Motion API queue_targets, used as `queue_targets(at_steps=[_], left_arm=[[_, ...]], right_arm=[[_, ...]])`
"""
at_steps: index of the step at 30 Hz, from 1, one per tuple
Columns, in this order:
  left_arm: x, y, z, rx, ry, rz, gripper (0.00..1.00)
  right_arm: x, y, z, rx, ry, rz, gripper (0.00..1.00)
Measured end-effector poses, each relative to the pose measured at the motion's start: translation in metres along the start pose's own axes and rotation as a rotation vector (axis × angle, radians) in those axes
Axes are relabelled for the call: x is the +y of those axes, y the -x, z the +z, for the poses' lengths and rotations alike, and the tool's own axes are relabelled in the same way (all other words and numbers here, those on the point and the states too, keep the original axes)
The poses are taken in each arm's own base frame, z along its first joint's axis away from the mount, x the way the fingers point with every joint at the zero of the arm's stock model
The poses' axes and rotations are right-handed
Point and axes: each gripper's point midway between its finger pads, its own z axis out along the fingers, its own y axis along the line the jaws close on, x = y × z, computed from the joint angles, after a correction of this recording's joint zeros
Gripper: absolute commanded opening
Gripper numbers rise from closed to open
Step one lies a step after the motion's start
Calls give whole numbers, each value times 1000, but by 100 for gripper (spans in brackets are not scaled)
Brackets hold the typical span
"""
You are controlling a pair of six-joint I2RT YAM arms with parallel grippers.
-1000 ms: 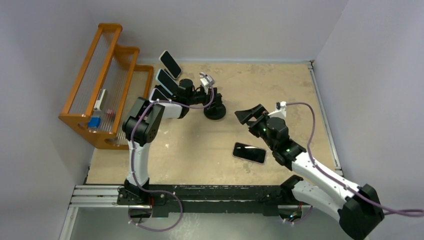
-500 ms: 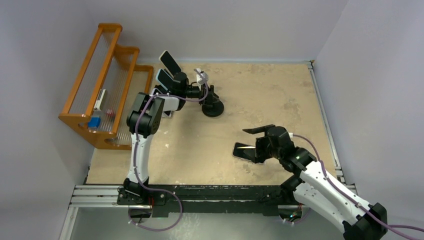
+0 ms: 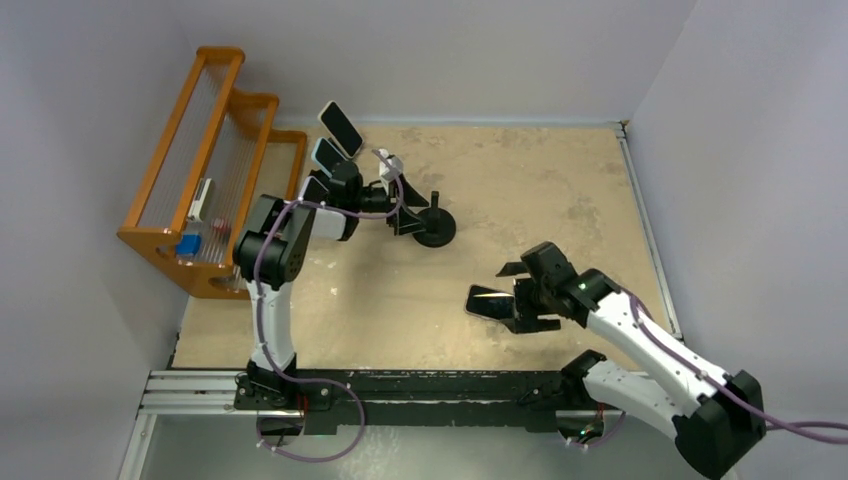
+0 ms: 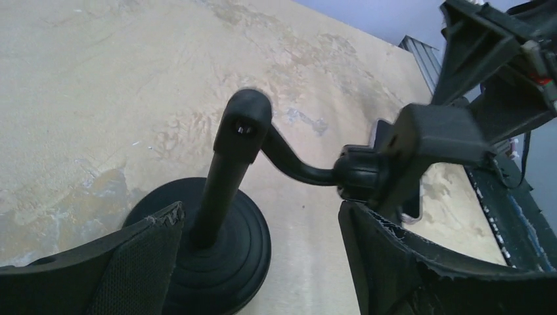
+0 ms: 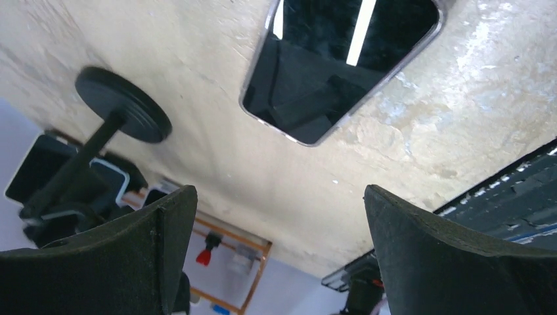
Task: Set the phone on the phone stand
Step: Place the phone stand at the center of the board, then pick up the phone at the center of the board.
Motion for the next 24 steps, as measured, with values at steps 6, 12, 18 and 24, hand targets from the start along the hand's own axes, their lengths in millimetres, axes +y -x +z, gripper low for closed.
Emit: queue_targets(at_steps=[6,12,18,24], left_arm=[[-19,24,-10,-23,57,39,89],[-26,19,-18,-4,115,-1,91],[-38,12,-24,12,128,-40,92],[-43,7,-26,16,121,-78,93]], right_arm=[[37,-1,15,-101,-40,-30,99],[30,-2,47,-97,-135,-58,99],[18,-3,69,-94,-243,-100,99],[12,-12,85,-42,-310,-118,99]])
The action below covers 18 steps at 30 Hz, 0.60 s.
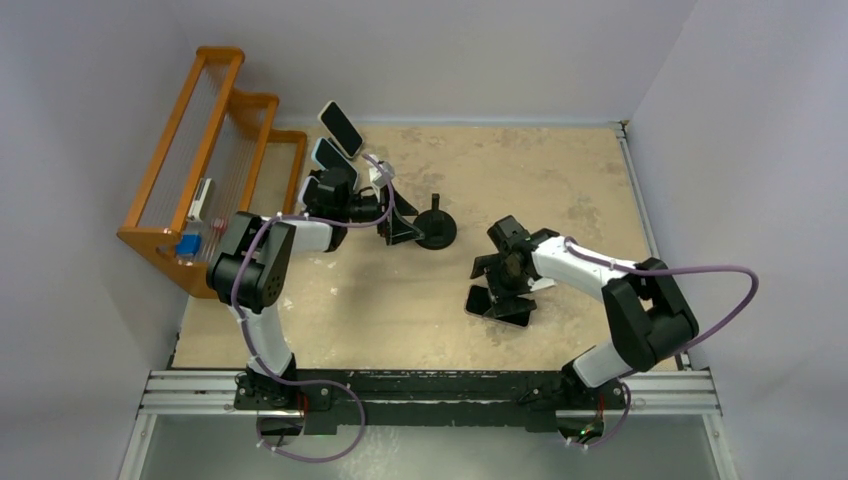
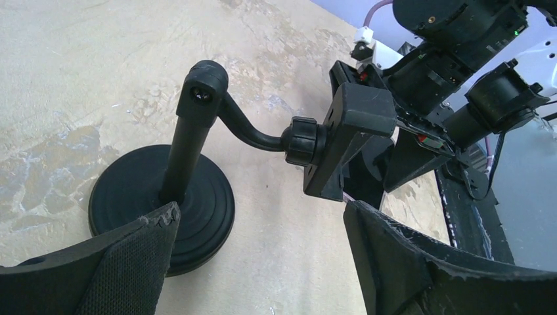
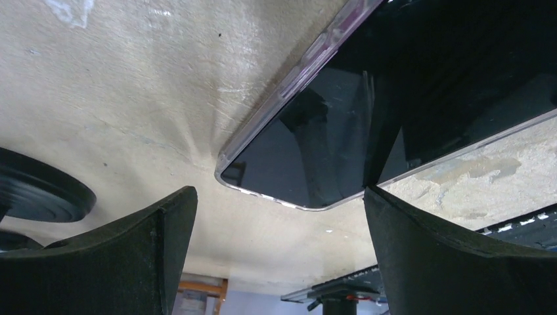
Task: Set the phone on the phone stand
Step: Pick up the phone at the center of the board.
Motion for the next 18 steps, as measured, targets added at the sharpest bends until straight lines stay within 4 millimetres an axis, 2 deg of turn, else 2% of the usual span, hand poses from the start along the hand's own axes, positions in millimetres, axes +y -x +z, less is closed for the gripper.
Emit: queue_targets(at_steps=[7,13,18], left_arm=[[-2,0,0,-1,-6,-12,95],[-3,-4,0,4,-19,-33,95],[-4,-5,0,5,-29,-41,96]], right_arm=[[-2,-9,2,67,-15,-14,99],[-5,-8,-2,82,33,2,99],[-24,-1,-16,70,53,49,99]])
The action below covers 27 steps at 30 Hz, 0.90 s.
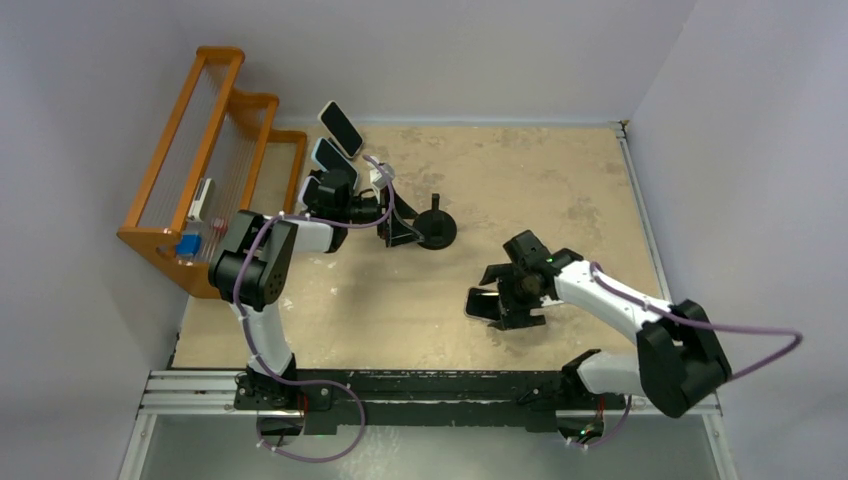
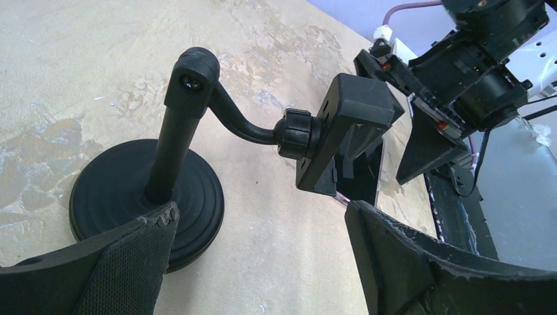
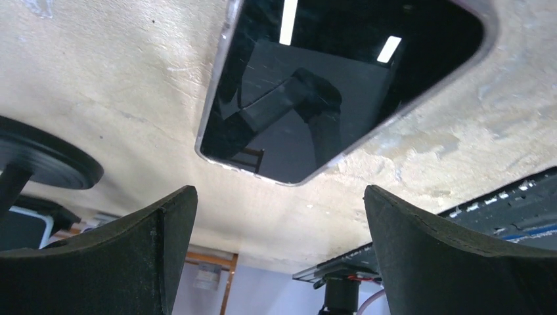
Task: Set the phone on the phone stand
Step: Pick up the phone at the center of the board.
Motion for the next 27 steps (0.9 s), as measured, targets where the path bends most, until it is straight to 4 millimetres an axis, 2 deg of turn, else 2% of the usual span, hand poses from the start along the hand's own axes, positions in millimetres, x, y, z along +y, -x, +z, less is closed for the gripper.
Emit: queue_targets(at_steps=[3,7,17,27], left_arm=[[-1,0,0,1,-6,-6,96],[-3,-1,0,4,-14,-15,96],[-4,-2,0,7,-24,-15,97],[-4,-10,0,20,-40,-37,98]], right_arm=[[-6,1,-9,7,20,35,99],[-7,4,-11,-1,17,75,99],[-19,12,7,-19,-18,131,99],[0,30,8,-58,49,187,99]])
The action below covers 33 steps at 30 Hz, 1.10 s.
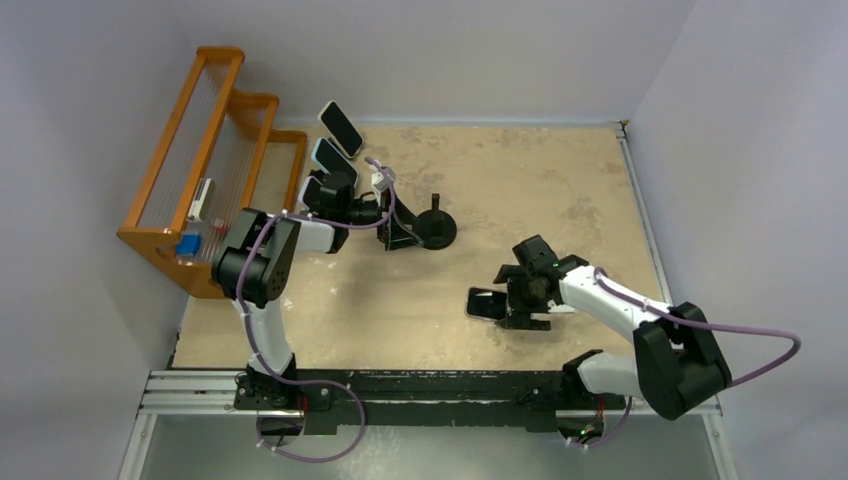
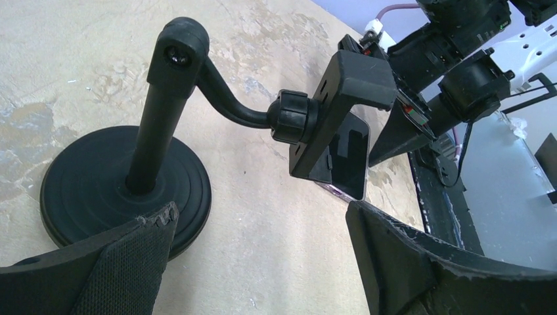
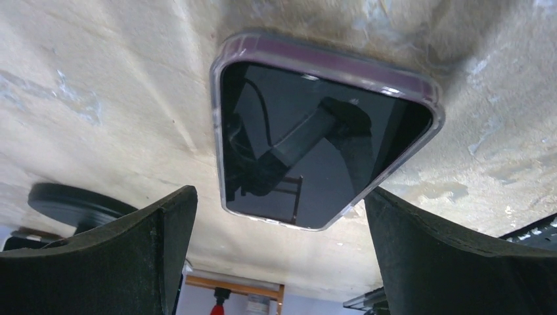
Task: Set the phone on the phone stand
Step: Pick up the phone at the center of the board.
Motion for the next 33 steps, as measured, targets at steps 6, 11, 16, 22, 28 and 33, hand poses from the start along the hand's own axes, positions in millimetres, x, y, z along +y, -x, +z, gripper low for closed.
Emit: queue_targets(at_steps=[6,11,16,22,28,33], left_arm=[[2,-5,0,8,0,-19,98],[2,-9,0,19,-3,-45,99],[1,-10,0,22,-4,-54,99],[-4,-12,-2,10,0,-61,99],[-21,-32,-5,0,7,-120,99],[-50,-59,12,-2,-40,-185,100]], right_arm=[[5,6,9,-19,-52,3,99],[5,0,13,0,-101,-40,99],[3,-5,16,14,-152,-81,97],[-4,-5,16,21,-188,-127,75],[-8,-6,15,28,-206,-165,35],[-5,-7,14,31,-196,-208,28]])
